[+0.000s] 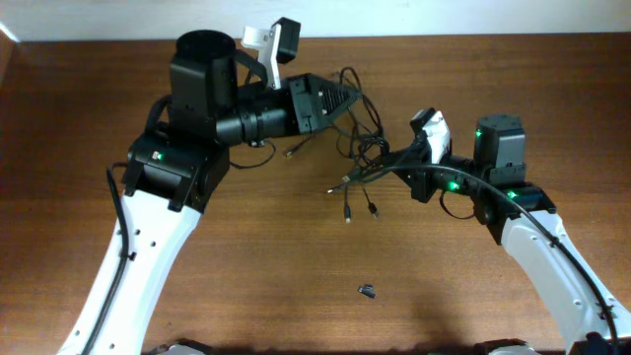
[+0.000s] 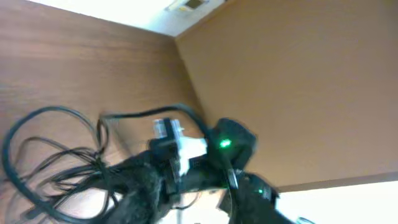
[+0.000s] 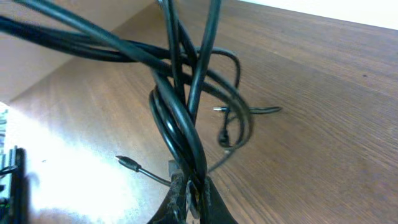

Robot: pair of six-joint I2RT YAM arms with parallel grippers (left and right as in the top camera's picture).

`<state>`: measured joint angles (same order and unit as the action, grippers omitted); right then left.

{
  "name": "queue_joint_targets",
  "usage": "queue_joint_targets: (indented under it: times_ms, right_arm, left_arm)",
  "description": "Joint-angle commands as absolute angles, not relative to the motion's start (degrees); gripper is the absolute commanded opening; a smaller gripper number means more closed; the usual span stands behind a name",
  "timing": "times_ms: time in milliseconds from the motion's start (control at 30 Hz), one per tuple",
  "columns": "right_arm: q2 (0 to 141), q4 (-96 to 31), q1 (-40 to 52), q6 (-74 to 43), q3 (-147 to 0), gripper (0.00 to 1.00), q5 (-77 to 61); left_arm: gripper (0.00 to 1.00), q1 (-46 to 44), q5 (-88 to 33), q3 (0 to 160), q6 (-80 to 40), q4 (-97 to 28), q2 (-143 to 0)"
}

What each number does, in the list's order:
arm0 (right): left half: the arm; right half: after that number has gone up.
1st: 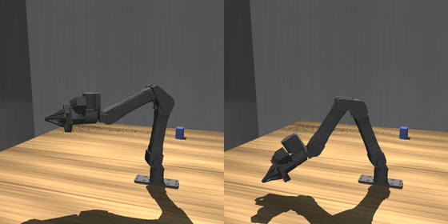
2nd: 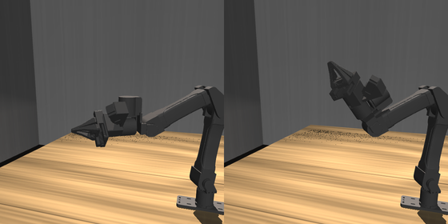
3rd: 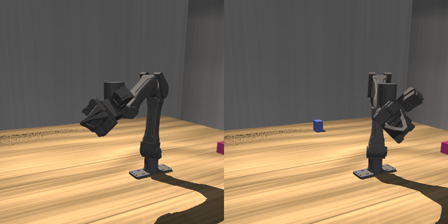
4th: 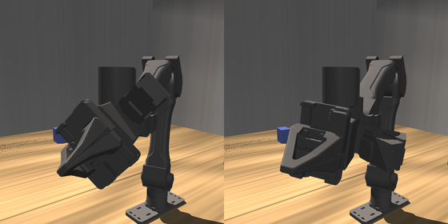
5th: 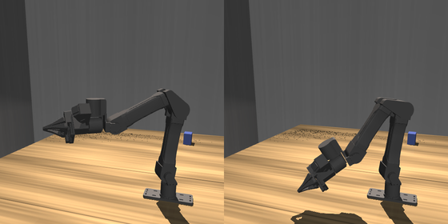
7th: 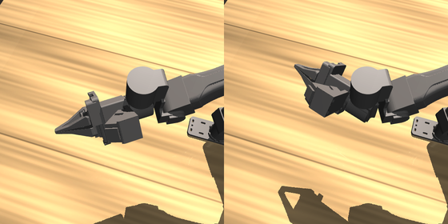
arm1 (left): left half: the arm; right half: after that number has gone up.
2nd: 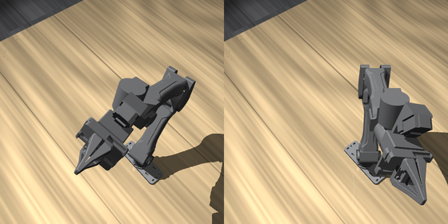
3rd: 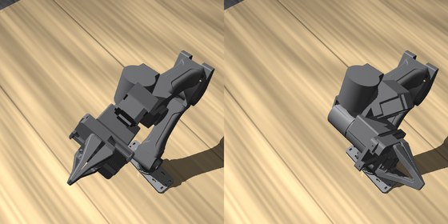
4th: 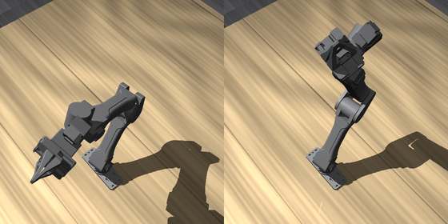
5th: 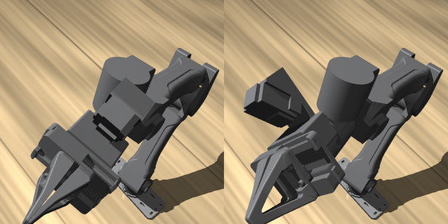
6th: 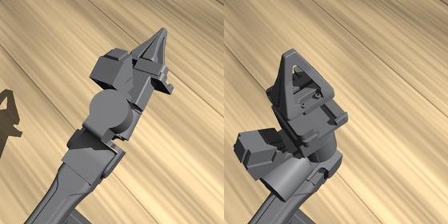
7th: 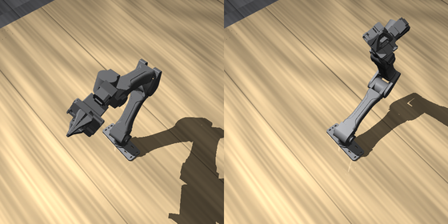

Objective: Untangle cables

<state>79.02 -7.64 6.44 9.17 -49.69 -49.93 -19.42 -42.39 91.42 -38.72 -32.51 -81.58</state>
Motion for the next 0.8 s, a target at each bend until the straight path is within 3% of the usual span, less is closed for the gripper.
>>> queue_joint_targets:
  times_ms: [0, 100, 167, 233, 300, 600, 767]
  right_arm:
    - [79.00, -7.35, 6.68, 9.02, -49.93, 0.04, -57.10]
    - [77.71, -6.09, 6.68, 8.99, -49.95, 0.04, -61.78]
    - [76.79, -4.84, 6.68, 8.99, -49.95, 0.04, -65.08]
    - [75.77, -2.04, 6.68, 6.68, -49.95, 0.04, -69.12]
    - [75.24, 3.05, 6.68, 1.17, -49.95, 0.04, -72.29]
    - [75.24, 38.15, 6.68, -33.10, -49.95, 0.04, -71.11]
    - [75.26, 45.89, 6.52, -38.35, -49.95, 0.04, -69.80]
  left_arm:
    - [0.56, -19.42, -22.46, 91.98, -21.21, -41.50, -80.27]
    - [0.60, -19.42, 8.01, 91.98, -20.38, -53.12, -80.93]
    - [0.65, -19.42, 16.58, 91.98, -20.38, -56.66, -81.56]
    - [0.82, -19.42, 23.29, 91.96, -20.38, -59.18, -82.76]
    - [0.99, -19.42, 25.56, 91.96, -20.25, -60.23, -84.16]
    - [0.99, -19.42, 18.22, 91.96, -20.23, -62.48, -89.17]
    - [0.99, -19.42, 18.74, 91.96, -19.99, -62.72, -90.76]
